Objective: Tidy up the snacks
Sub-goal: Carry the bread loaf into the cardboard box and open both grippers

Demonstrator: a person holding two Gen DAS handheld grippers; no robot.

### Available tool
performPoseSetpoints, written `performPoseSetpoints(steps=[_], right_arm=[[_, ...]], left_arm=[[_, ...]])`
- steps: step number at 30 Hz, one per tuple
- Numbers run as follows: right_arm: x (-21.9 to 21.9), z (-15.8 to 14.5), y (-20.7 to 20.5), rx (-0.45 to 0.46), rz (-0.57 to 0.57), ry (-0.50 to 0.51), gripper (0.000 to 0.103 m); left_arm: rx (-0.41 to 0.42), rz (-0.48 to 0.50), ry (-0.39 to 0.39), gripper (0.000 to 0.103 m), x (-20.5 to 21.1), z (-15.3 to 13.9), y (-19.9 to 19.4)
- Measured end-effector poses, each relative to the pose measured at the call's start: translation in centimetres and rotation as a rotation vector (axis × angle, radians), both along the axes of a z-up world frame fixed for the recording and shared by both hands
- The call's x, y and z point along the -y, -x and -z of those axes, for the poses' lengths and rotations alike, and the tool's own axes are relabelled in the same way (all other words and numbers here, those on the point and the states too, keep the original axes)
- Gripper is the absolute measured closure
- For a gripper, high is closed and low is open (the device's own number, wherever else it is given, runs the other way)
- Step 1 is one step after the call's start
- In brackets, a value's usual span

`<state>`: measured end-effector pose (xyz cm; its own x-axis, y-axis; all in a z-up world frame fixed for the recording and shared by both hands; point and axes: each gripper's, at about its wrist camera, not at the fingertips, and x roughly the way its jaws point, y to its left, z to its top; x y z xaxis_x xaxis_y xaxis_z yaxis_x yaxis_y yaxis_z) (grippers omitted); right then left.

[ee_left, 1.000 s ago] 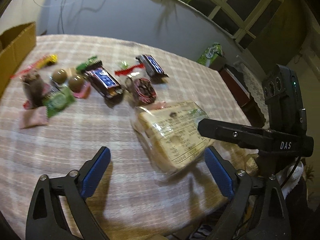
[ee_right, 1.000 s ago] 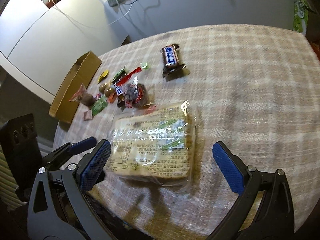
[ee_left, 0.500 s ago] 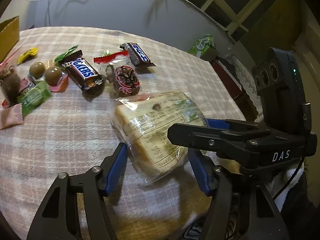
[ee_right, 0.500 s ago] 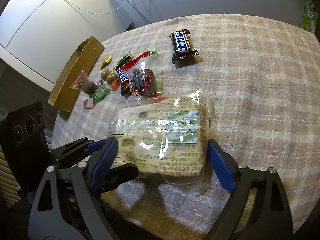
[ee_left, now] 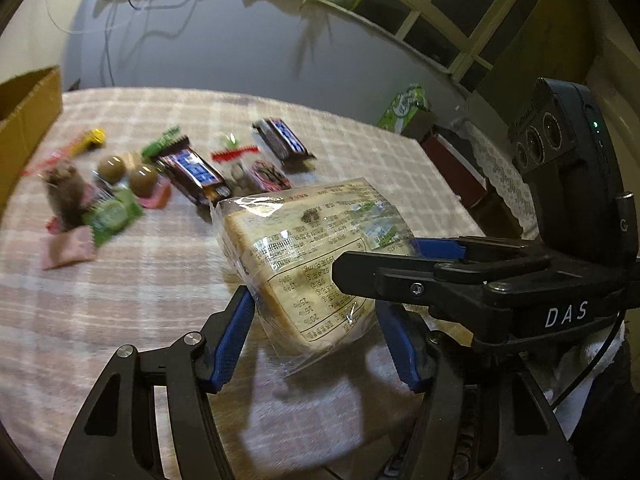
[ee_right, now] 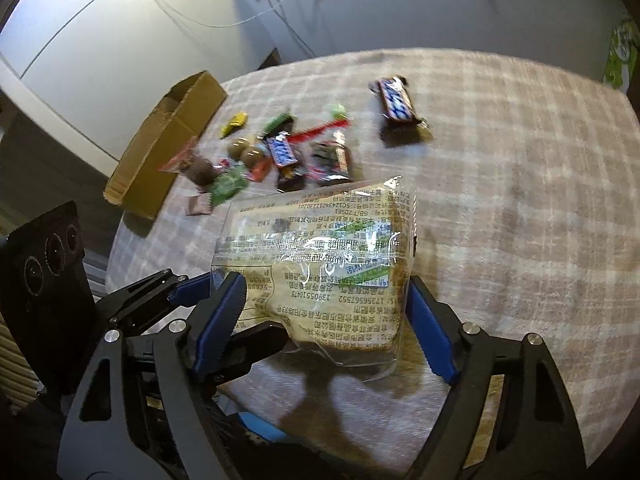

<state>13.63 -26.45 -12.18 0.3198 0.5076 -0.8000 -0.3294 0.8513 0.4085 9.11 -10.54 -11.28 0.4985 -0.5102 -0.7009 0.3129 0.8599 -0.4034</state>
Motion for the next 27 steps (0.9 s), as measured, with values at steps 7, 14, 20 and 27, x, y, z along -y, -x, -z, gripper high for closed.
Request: performPoseSetpoints(steps=[7,14,20,27], right_arm=[[-3.6,-2.9,0.5,0.061,-0.054,0.0,0.02],[-8.8,-5.2,0.2,0.11,-0.128,-0.01,0.02],[-13.8,-6.8,-0.6,0.145,-0.198,-0.018,0.02],[-19.8,-8.0,-2.3,0.167,-0.277,-0.036,0.02]], left_arm=[[0.067,-0.062,0.0,0.041,-3.5,-2.1,0.7],[0.118,-0.149,0.003,0.041,-8.4,-3.8,1.3],[0.156,-0.228,-0.011,0.041,-12.7,-4.9,1.7],[0.185,-0.312,-0.055,0.041,-17.1,-5.7,0.9]])
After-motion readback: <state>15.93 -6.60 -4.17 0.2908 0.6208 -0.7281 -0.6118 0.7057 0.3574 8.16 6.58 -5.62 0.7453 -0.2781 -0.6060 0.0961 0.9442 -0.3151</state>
